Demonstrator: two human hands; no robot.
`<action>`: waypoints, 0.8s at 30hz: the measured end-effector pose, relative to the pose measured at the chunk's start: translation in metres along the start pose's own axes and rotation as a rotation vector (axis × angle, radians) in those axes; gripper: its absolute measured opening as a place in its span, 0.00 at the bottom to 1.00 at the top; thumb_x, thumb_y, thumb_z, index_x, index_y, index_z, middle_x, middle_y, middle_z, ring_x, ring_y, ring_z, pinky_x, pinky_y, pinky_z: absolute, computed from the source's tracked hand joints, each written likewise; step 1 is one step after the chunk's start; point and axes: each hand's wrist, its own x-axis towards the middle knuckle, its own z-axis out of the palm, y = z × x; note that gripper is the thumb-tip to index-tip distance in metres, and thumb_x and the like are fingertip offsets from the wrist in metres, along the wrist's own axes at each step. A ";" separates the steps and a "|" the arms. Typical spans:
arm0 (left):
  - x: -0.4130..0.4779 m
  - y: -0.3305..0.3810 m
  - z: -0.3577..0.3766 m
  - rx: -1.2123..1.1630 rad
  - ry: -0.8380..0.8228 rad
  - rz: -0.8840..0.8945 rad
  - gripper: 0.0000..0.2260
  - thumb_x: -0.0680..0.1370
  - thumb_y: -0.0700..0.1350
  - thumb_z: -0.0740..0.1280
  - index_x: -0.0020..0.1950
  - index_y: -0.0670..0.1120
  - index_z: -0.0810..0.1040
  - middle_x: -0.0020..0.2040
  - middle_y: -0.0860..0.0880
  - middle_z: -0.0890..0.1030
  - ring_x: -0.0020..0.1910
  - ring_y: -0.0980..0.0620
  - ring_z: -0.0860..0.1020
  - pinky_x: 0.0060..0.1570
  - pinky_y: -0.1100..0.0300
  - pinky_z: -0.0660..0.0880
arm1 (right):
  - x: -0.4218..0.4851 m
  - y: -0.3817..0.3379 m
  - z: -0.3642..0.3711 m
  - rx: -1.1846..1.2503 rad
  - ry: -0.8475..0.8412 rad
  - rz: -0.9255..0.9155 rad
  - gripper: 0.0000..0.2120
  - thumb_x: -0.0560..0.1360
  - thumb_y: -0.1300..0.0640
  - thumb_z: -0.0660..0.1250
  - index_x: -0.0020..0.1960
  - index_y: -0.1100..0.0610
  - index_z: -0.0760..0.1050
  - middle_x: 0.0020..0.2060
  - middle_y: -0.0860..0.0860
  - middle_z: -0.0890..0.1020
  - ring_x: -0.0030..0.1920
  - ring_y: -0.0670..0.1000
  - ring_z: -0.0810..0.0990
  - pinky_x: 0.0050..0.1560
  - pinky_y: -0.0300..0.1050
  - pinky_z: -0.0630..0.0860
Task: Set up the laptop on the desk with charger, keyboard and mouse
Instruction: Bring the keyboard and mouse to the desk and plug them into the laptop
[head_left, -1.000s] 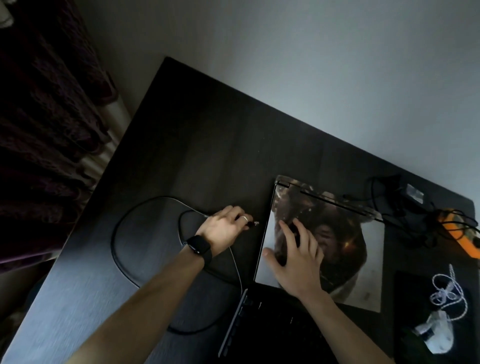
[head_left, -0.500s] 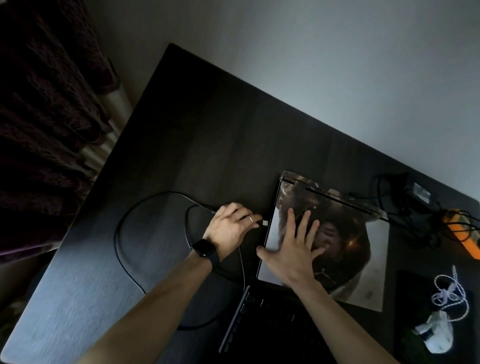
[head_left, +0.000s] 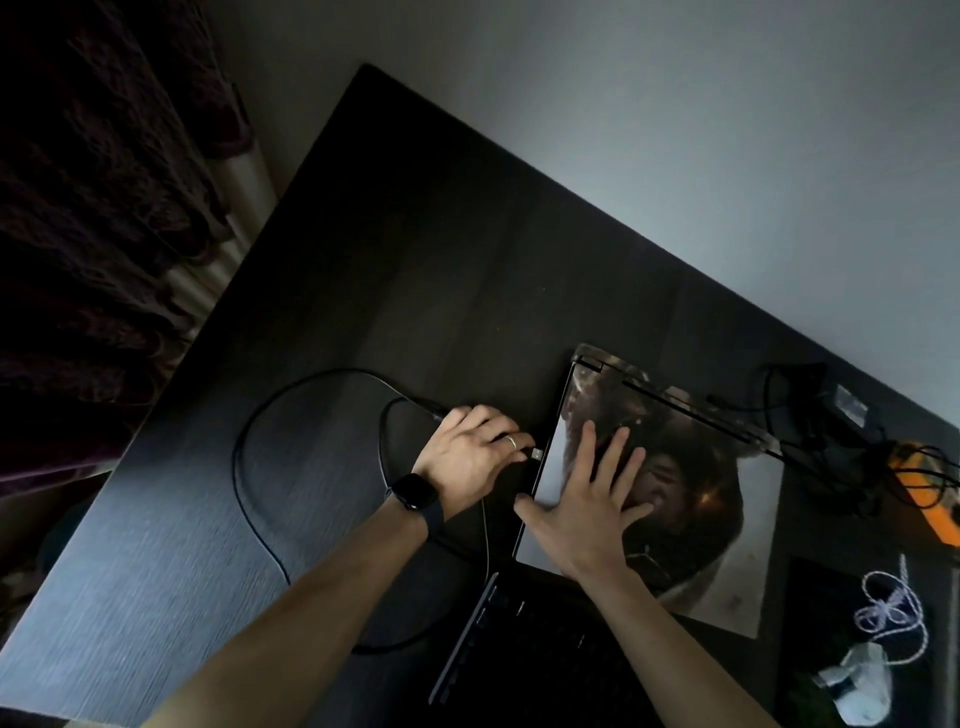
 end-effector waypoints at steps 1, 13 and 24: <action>-0.002 -0.001 -0.001 -0.002 -0.003 0.016 0.11 0.80 0.54 0.62 0.58 0.56 0.81 0.52 0.57 0.80 0.55 0.53 0.73 0.53 0.58 0.67 | 0.000 -0.001 0.000 -0.001 0.002 0.001 0.60 0.63 0.31 0.67 0.78 0.45 0.31 0.77 0.54 0.29 0.76 0.61 0.27 0.67 0.81 0.43; -0.007 -0.003 -0.002 -0.019 -0.017 0.060 0.10 0.79 0.53 0.66 0.58 0.55 0.82 0.52 0.56 0.80 0.57 0.53 0.73 0.54 0.57 0.69 | -0.003 0.015 -0.003 -0.004 -0.084 -0.060 0.63 0.56 0.14 0.54 0.75 0.41 0.23 0.73 0.49 0.21 0.73 0.57 0.21 0.68 0.79 0.38; -0.011 0.002 -0.001 -0.025 -0.016 0.033 0.10 0.80 0.53 0.63 0.58 0.56 0.82 0.49 0.56 0.79 0.56 0.53 0.73 0.52 0.57 0.69 | -0.004 0.008 -0.001 -0.026 -0.078 -0.046 0.64 0.62 0.23 0.65 0.73 0.42 0.19 0.71 0.49 0.18 0.72 0.57 0.19 0.68 0.78 0.36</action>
